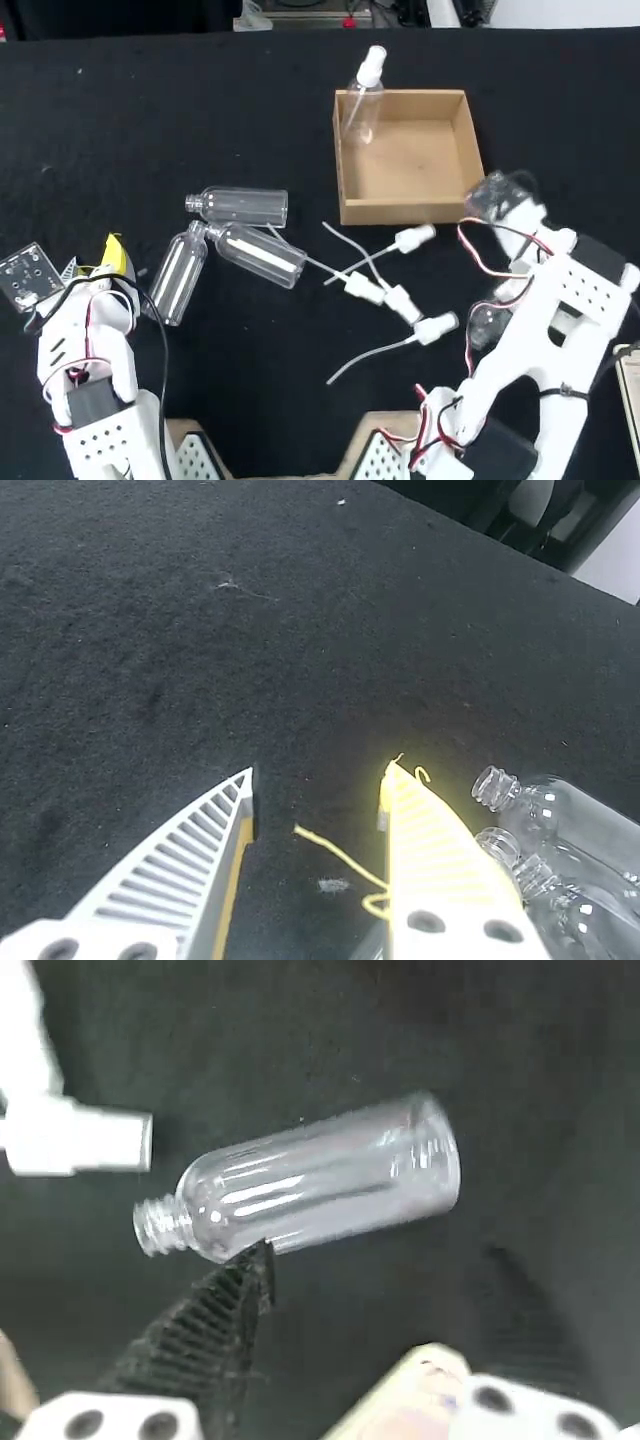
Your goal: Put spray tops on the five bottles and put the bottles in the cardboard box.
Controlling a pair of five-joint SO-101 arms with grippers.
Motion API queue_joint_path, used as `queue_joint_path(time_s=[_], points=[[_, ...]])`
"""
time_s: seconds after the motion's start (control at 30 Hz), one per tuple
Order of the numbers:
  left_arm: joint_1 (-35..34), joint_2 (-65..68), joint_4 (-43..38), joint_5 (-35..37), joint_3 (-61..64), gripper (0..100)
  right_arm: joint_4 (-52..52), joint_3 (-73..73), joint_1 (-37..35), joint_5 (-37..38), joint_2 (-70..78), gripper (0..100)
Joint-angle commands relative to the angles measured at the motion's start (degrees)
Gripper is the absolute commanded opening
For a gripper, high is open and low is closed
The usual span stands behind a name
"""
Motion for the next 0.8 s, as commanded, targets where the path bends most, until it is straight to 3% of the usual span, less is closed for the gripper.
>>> queue_joint_path(time_s=[0.0,0.1,0.23,0.43,0.63,0.77], points=[[0.3,-0.3,-0.3,-0.7,-0.4,20,0.7,-3.2,3.3,25.1,0.0,43.0],[0.3,-0.3,-0.3,-0.7,-0.4,20,1.2,-1.5,3.9,36.2,0.0,40.5],[0.3,-0.3,-0.3,-0.7,-0.4,20,1.0,2.2,6.2,43.4,-0.4,38.8],[0.3,-0.3,-0.3,-0.7,-0.4,20,-1.7,3.5,15.3,55.4,-0.4,38.8],[0.4,-0.3,-0.3,-0.7,-0.4,20,-1.8,4.6,17.7,59.6,-0.4,38.8],[0.3,-0.3,-0.3,-0.7,-0.4,20,-2.1,7.3,14.3,59.6,-0.4,38.7]])
